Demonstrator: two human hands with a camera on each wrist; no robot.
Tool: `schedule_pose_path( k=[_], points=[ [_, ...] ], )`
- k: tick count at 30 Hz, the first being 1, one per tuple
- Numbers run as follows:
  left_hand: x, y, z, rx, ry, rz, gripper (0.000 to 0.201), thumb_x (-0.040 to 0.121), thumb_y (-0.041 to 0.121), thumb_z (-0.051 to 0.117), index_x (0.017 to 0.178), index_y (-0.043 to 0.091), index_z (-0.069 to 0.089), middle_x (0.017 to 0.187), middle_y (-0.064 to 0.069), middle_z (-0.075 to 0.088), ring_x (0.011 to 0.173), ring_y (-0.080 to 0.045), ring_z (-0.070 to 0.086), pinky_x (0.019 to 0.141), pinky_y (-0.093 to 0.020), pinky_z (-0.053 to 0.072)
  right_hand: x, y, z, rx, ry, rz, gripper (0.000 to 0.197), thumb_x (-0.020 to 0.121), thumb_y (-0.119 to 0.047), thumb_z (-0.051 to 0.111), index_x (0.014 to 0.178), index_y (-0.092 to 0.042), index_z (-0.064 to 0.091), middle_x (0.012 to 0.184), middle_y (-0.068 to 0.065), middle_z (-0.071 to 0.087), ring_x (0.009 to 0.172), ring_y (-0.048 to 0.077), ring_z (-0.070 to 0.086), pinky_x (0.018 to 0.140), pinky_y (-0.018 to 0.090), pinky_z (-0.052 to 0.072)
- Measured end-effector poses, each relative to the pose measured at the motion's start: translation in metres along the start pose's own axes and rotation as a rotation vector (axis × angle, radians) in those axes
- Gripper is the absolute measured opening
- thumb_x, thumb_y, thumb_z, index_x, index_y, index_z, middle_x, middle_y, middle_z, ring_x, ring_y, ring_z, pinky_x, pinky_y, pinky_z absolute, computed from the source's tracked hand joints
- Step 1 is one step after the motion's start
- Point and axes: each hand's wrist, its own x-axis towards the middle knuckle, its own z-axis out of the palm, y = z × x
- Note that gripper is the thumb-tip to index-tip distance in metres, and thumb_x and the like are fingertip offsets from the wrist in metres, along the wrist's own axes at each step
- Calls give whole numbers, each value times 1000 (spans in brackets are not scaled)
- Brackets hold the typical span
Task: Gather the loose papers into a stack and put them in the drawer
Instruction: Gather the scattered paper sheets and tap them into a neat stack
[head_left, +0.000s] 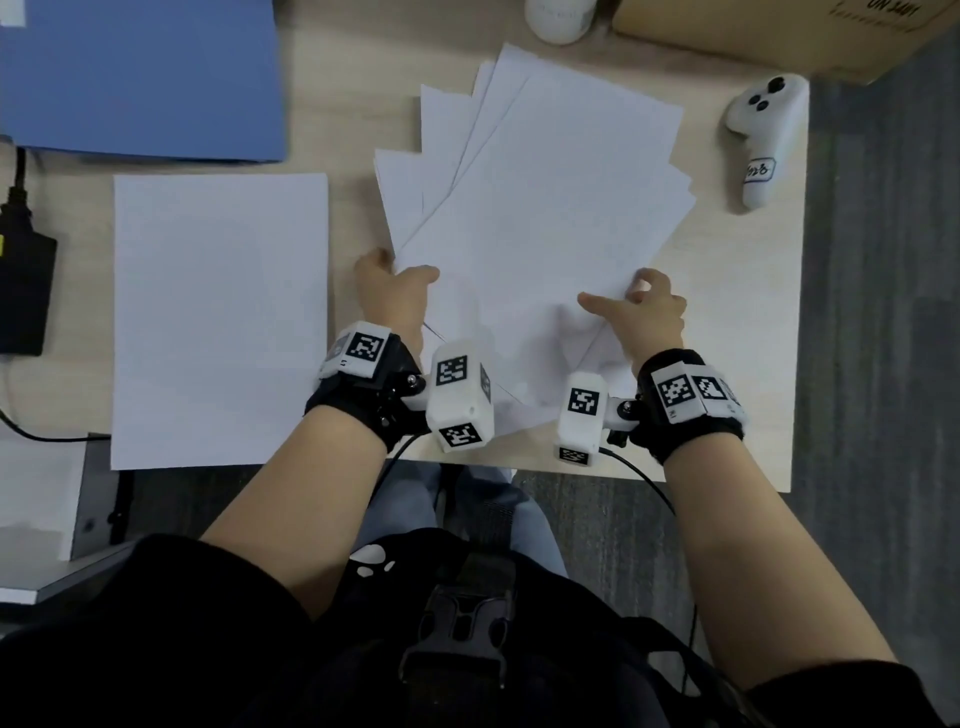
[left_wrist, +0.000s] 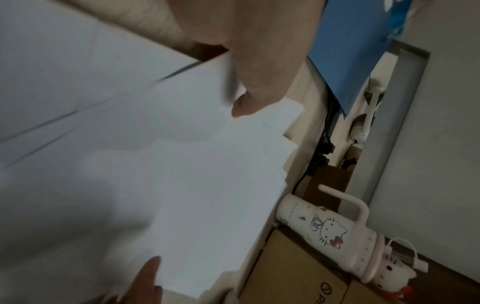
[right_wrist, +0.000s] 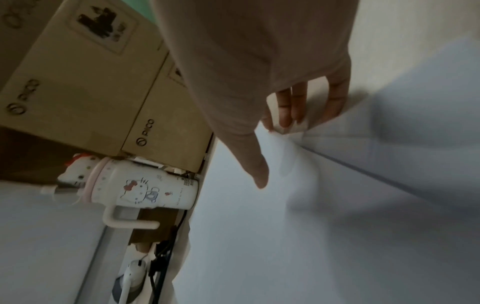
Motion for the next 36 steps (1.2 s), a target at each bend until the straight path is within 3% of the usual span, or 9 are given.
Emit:
schedule_pose_path(
  k=[5,8,13,17,20,24,29,32,36],
  points=[
    [0,2,3,63,-131,-17,12,81,6,68,78,16,61,84,-2,66,87,-26,65,78,-38,56,0,-3,-3,133,-87,22,81,65,-28,80,133,-20,36,132,11,41,113,28,54,100,46,46],
    [-4,4,4,69,-133,24,10,83,5,65,83,15,61,80,4,64,80,-21,64,76,-36,57,1,-6,-5,196,-114,53,95,44,-40,78,128,-21,37,130,9,49,112,27,57,98,47,48],
    [-15,17,-4,-48,-249,100,18,84,6,65,102,10,65,89,4,69,71,-6,68,58,-20,55,4,-7,-8,229,-111,53,76,66,-34,79,129,-11,42,119,8,51,100,24,56,89,36,49],
    [-21,30,-13,-82,-391,105,17,82,2,66,97,11,65,88,1,72,77,-13,70,73,-30,57,0,-16,-10,464,-183,66,47,73,-36,76,107,-12,53,82,-3,52,70,12,49,62,20,39],
    [-24,41,-23,-74,-491,129,17,81,-1,65,89,14,66,78,5,75,77,-15,70,81,-36,58,-13,-30,-14,658,-262,89,34,78,-40,71,94,-16,56,80,-3,57,70,14,53,64,23,43],
    [-28,56,-40,-50,-555,182,17,80,-3,64,86,14,66,74,5,75,74,-12,70,78,-31,58,-34,-44,-16,792,-339,84,46,73,-49,72,97,-15,52,68,-5,46,52,11,46,49,21,37],
    [-27,66,-61,-52,-544,227,19,75,2,69,81,19,71,75,6,75,75,-11,70,78,-30,58,-56,-54,-16,856,-259,65,40,77,-36,72,104,-10,58,99,-2,63,87,17,64,76,31,53],
    [-23,66,-72,44,-469,305,19,81,-2,65,89,15,65,72,14,74,74,-3,69,74,-22,58,-68,-56,-21,903,-185,65,64,67,-30,79,121,-8,54,113,7,65,93,23,69,72,32,57],
    [-20,67,-84,170,-371,403,22,80,-4,66,100,6,64,66,23,70,67,6,66,69,-15,56,-86,-58,-28,921,-189,42,39,80,-18,69,112,-6,50,73,2,57,42,8,62,38,14,45]
  ],
)
